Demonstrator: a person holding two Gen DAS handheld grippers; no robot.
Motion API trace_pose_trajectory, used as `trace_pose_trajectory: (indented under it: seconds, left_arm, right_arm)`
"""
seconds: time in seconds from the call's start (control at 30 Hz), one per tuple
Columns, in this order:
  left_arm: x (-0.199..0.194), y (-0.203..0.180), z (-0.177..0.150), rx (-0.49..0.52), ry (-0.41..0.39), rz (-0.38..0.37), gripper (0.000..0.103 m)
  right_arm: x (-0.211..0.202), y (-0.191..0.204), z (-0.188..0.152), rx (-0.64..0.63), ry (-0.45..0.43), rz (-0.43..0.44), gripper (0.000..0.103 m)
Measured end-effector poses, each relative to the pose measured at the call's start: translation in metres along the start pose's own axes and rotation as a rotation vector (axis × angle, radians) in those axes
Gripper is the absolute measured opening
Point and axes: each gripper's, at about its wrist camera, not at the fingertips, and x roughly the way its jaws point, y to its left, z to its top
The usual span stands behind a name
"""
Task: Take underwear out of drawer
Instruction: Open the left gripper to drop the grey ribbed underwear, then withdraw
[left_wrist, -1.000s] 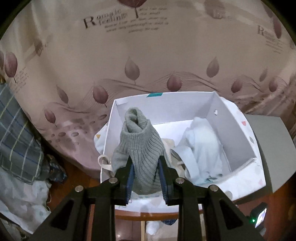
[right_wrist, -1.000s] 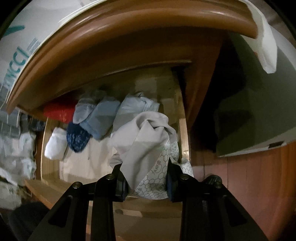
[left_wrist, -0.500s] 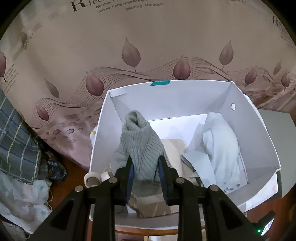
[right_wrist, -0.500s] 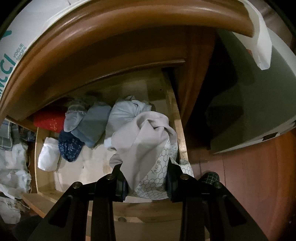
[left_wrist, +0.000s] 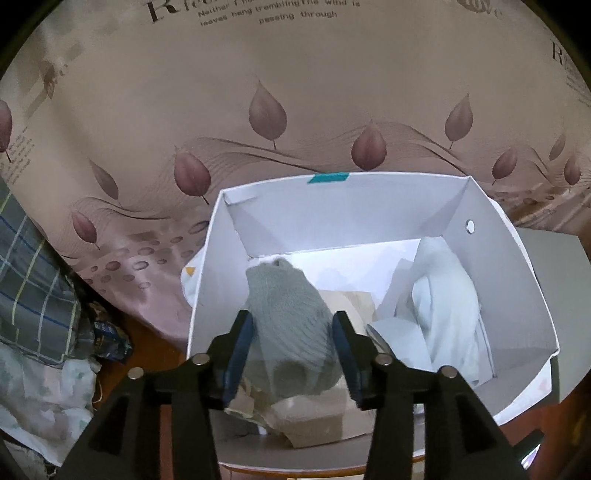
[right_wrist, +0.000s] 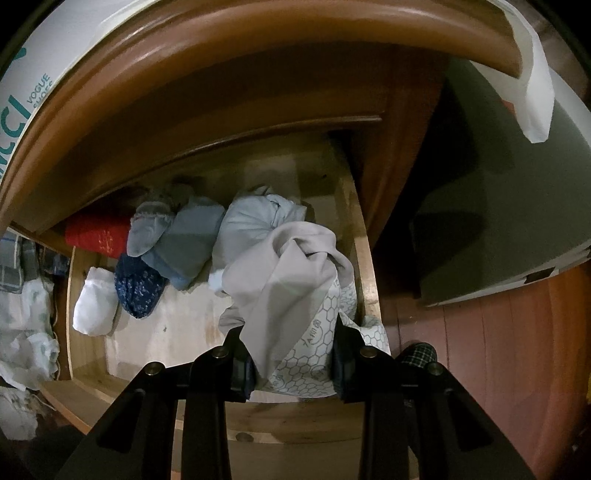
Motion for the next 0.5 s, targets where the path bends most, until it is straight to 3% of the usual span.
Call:
trace_pose_trajectory:
  seconds: [0.27, 0.5]
  left_arm:
    - [-0.026, 0.006, -0.011, -0.045, -0.055, -0.009, 0.05]
    - [-0.067, 0.011, -0.073, -0.067, -0.141, 0.036, 0.058]
  right_arm:
    - [0.0, 0.001, 0.0, -0.012, -0.009, -0.003, 0.029]
    - [-0.009, 0.008, -0.002, -0.075, -0.06, -0.003, 0.029]
